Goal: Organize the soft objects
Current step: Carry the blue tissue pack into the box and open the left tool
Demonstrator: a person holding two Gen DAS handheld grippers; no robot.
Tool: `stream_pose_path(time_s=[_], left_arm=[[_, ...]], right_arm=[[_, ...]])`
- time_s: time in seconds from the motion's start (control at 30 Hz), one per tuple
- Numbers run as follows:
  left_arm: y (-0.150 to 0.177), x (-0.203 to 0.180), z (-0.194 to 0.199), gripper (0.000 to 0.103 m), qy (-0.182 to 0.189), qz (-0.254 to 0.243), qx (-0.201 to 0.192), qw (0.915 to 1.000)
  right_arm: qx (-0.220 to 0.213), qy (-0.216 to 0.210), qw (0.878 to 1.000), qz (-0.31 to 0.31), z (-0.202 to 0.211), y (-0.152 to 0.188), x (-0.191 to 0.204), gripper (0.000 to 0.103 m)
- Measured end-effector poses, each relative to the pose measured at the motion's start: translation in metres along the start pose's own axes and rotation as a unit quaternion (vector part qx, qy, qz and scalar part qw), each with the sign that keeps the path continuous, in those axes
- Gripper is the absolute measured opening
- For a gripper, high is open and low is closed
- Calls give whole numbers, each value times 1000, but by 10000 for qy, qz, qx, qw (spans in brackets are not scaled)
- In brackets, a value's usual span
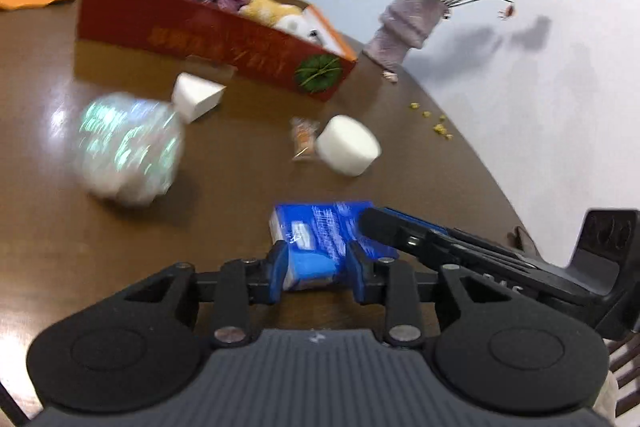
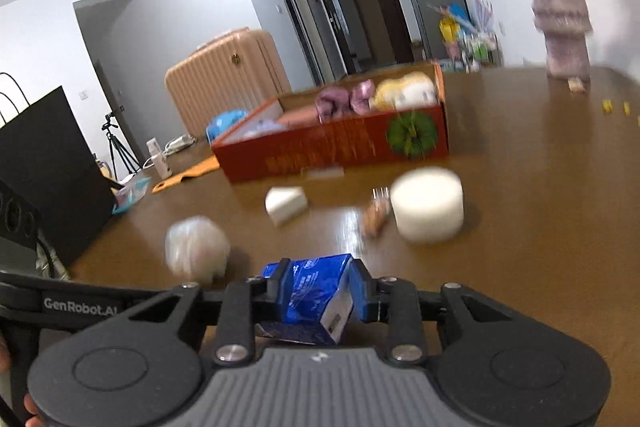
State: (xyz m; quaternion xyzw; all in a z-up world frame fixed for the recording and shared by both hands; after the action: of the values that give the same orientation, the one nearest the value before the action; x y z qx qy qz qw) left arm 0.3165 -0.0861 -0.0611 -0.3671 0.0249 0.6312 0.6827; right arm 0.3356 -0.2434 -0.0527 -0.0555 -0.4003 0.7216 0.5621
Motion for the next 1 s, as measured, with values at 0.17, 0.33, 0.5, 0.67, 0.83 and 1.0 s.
stream_pose_path(time_s=[0.17,0.33,0.5,0.67,0.83,1.0], left_arm=[[-6,10,1,36,-64,181,-111,9998],[-7,8,-15,34,63,212,142,9997],[-13,1,-11,26,-49,10,26,10000],[-78,-9,17,24,88,-323,-542,9980],[-193,7,27,23,57,-390,-941,9948],[-284,57,-18,23,-63,118,-521,9986]], right_arm=[[-30,-1,10000,-18,7,5,-7,31],[99,-53,9997,-236,-3,9,-16,31],[202,-290,9992,-204,-9,5,-11,22],[-382,-288,9988,132,4,-62,0,21],[-712,-93,9960,533,-22,-168,8,21],[-232,-12,9995,200,-101,-256,-15,19]])
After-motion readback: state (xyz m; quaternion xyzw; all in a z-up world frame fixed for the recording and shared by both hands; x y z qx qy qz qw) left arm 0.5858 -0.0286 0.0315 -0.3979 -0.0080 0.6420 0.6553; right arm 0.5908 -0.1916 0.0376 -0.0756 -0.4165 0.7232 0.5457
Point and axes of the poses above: each gripper's, at about its wrist camera, not at the fingertips, and z roughly against the way its jaws point, x to its left, y to its underside, the point moved 8 cm from there along -z, roughly the way its jaws point, and after that the axes turned 13 degrees about x, right-handed, at the moved point
